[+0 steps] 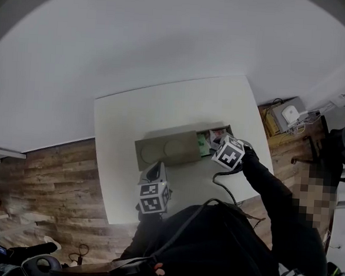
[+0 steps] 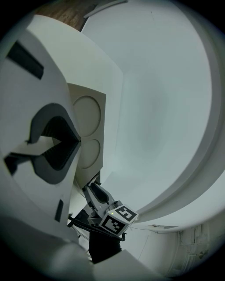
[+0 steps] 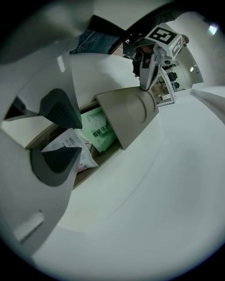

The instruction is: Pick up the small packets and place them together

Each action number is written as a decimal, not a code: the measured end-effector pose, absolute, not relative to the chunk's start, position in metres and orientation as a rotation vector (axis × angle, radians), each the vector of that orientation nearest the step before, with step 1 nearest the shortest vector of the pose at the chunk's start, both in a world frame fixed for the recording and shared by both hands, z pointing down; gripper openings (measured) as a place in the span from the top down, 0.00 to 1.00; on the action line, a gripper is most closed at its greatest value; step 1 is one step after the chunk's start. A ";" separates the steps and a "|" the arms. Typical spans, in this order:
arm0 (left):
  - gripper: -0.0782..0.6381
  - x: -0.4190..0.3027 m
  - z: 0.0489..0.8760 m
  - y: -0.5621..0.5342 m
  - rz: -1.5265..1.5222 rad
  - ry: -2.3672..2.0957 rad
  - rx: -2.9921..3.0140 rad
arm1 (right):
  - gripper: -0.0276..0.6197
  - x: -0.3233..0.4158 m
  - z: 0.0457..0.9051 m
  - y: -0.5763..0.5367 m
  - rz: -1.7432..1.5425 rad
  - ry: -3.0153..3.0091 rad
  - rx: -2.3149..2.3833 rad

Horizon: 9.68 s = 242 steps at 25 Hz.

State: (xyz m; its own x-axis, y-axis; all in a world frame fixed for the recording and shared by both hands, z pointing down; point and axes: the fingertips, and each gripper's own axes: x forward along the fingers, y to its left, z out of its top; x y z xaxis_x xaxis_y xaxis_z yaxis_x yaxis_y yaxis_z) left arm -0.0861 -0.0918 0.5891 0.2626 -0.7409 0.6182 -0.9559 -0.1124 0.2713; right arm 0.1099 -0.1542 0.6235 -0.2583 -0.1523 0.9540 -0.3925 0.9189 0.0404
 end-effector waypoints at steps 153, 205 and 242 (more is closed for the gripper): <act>0.89 -0.116 0.558 -0.066 0.426 -1.654 1.796 | 0.82 0.084 0.644 -0.193 1.066 -1.850 0.425; 0.89 -0.111 0.556 -0.069 0.445 -1.644 1.821 | 0.95 0.146 0.594 -0.208 1.177 -1.928 0.527; 0.89 -0.112 0.556 -0.070 0.432 -1.643 1.833 | 0.96 0.145 0.517 -0.213 1.070 -2.085 0.524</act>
